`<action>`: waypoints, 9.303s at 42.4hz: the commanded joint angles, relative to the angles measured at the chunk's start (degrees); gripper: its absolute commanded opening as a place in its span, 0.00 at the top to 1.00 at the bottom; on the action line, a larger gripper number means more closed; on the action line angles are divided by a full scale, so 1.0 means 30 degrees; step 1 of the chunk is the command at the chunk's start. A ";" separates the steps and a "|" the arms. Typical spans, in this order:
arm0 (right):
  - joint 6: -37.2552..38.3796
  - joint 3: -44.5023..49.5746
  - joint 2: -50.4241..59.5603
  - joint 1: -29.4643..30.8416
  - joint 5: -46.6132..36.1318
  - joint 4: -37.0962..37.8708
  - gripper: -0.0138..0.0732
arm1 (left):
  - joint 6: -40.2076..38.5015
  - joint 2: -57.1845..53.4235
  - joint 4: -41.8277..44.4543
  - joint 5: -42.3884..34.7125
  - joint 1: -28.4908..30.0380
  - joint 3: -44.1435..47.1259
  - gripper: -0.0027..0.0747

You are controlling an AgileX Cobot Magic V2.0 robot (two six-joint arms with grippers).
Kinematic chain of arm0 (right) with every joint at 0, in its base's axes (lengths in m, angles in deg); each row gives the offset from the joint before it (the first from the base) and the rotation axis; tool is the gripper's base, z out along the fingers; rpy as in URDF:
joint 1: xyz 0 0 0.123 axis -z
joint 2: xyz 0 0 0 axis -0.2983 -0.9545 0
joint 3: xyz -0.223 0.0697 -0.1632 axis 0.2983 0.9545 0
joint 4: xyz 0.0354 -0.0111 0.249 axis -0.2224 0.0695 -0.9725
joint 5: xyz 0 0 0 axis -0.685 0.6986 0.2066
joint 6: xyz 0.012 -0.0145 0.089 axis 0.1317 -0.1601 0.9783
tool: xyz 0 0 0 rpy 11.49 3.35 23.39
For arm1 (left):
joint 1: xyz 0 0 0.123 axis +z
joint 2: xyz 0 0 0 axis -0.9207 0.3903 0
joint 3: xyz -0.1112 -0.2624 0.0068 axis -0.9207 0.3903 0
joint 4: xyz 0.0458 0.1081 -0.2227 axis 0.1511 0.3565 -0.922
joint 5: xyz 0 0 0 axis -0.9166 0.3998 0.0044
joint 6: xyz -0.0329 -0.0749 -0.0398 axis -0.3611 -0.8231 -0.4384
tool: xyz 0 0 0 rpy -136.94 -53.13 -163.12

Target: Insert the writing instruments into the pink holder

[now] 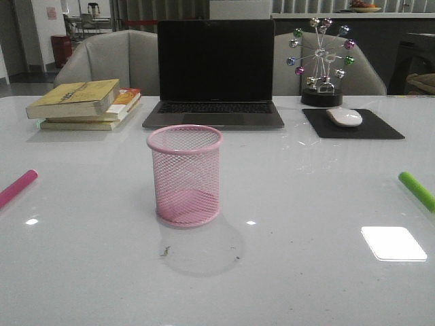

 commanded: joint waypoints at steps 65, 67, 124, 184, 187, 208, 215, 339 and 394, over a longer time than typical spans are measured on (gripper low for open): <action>-0.0052 -1.3342 -0.6667 0.0105 0.7098 -0.0004 0.77 | -0.0051 0.6999 -0.0554 0.8234 -0.0003 -1.3505 0.84; -0.0052 -1.3412 -0.7419 0.0105 0.7822 -0.0004 0.77 | -0.0051 0.7621 -0.0554 0.8843 -0.0003 -1.3505 0.84; -0.0052 -1.8615 -2.6853 0.0105 1.1975 -0.0033 0.26 | 0.0778 1.3831 -0.0532 1.1459 -0.6639 -1.2181 0.24; -0.0031 -2.8377 -3.7465 0.0065 1.4787 0.0397 0.72 | 0.0778 1.3831 -0.0604 1.1426 -0.7361 -1.2181 0.24; -0.0031 -2.8255 -3.6513 -0.0100 1.4184 0.0182 0.72 | 0.0778 1.3831 -0.0604 1.1426 -0.7361 -1.2181 0.24; -0.0031 -1.9439 -2.5315 -0.6746 -0.2496 -0.1120 0.72 | 0.0778 1.3831 -0.0604 1.1424 -0.7361 -1.2181 0.24; -0.0031 -1.6229 -2.4242 -0.9633 -0.9412 -0.1103 0.72 | 0.0778 1.3831 -0.0604 1.1424 -0.7361 -1.2181 0.24; -0.0031 -1.5663 -1.6449 -1.2340 1.1876 0.1378 0.32 | -0.3043 2.1448 0.1950 1.5044 -0.2500 -1.7560 0.24; -0.0031 -1.5663 -1.6447 -1.2340 1.1893 0.1378 0.32 | -0.3129 3.7922 0.2285 1.4536 -0.0641 -2.8256 0.45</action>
